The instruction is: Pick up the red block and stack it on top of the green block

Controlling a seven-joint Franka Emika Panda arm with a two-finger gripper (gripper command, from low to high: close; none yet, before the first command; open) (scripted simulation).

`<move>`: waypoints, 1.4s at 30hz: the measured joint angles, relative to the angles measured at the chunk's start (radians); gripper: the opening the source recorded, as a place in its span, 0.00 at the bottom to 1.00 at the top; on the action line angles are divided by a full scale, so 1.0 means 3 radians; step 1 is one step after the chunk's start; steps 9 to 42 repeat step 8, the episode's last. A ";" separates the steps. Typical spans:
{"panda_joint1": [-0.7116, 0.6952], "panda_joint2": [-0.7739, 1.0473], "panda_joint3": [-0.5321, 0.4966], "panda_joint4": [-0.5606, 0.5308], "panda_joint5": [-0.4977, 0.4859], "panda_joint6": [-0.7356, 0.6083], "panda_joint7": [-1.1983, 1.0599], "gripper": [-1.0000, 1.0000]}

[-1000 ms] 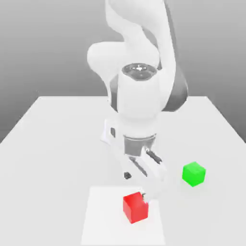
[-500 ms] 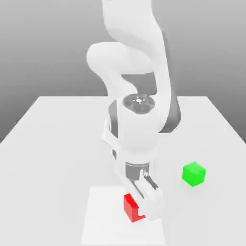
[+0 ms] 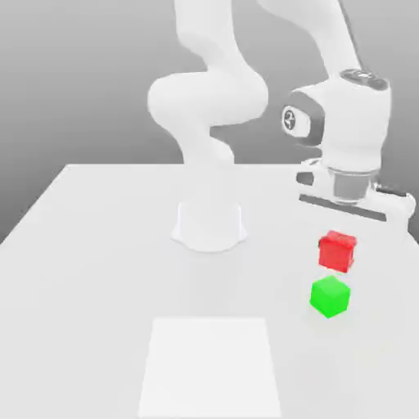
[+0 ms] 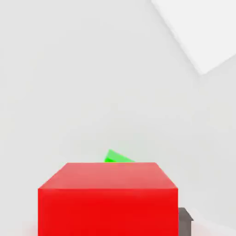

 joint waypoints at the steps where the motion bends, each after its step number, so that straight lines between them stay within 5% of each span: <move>1: -0.0030 0.0114 0.0017 -0.0001 -0.0092 0.0111 0.0064 0.00; 4: -0.0090 0.0489 -0.0031 0.0006 -0.0541 0.0456 0.0376 0.00; 5: -0.0076 0.0586 -0.0087 0.0010 -0.0691 0.0542 0.0481 1.00; 42: -0.0095 0.0586 -0.0088 0.0010 -0.0691 0.0542 0.0481 1.00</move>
